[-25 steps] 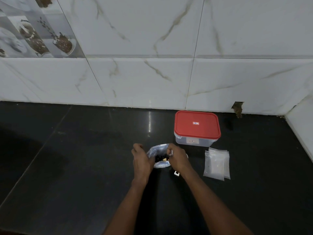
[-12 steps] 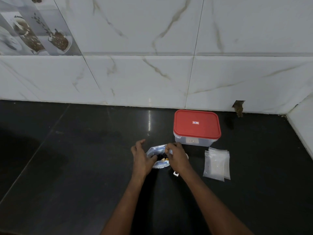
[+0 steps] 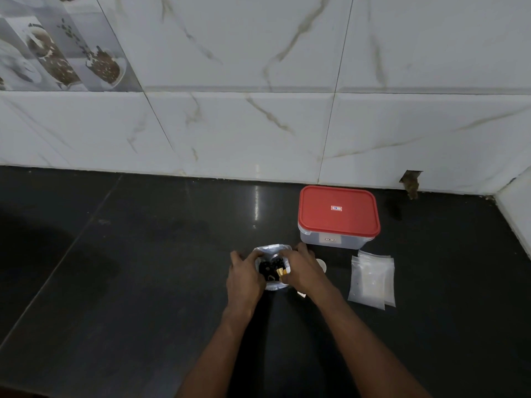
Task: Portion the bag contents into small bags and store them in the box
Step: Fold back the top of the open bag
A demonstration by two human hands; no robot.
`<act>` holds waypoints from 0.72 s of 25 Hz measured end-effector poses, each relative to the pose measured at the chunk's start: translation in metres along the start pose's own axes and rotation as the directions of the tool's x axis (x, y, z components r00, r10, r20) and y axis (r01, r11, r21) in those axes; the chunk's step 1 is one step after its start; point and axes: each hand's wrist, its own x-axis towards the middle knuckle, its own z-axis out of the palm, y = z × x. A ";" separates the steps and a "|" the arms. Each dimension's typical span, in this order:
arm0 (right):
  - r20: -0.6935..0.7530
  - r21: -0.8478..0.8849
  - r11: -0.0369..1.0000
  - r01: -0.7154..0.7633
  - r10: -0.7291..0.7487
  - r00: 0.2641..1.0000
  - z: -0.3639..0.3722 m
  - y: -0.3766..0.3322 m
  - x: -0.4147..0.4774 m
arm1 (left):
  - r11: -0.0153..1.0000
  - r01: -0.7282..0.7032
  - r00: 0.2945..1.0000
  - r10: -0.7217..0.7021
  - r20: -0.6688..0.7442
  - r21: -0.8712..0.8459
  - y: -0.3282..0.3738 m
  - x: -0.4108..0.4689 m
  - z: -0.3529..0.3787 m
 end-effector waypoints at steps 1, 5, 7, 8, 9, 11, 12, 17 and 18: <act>-0.007 0.025 1.000 0.005 -0.004 1.000 0.000 0.000 -0.001 | 0.999 0.027 1.000 -0.027 -0.006 -0.031 0.000 0.000 0.001; -0.051 0.073 0.995 0.069 -0.065 0.997 0.000 -0.001 -0.002 | 0.984 0.091 0.996 -0.092 0.004 -0.153 0.005 0.001 0.001; -0.104 0.116 0.992 0.058 -0.046 0.994 -0.002 -0.002 -0.002 | 0.981 0.067 0.998 -0.068 0.004 -0.182 0.005 0.000 0.001; -0.110 0.152 0.988 0.035 -0.018 0.994 -0.003 -0.004 -0.002 | 0.981 0.041 0.999 -0.042 0.002 -0.190 0.005 0.000 0.001; -0.115 0.182 0.983 0.012 0.010 0.993 -0.003 -0.006 -0.003 | 0.981 0.013 1.000 -0.014 -0.003 -0.194 0.005 0.000 0.001; -0.152 0.163 0.987 -0.003 0.028 0.988 -0.001 -0.010 -0.003 | 0.980 -0.016 0.999 0.009 -0.033 -0.200 0.002 -0.001 0.001; -0.176 0.106 0.994 -0.020 0.038 0.984 0.001 -0.011 -0.001 | 0.980 -0.012 0.999 0.002 -0.047 -0.197 0.001 -0.002 0.001; -0.230 -0.007 0.996 -0.088 0.084 0.970 0.012 -0.014 -0.003 | 0.990 0.056 0.997 -0.062 -0.044 -0.131 0.003 -0.003 0.002; -0.233 -0.027 0.996 -0.090 0.082 0.969 0.013 -0.015 -0.003 | 0.993 0.058 0.997 -0.063 -0.046 -0.098 0.004 -0.003 0.001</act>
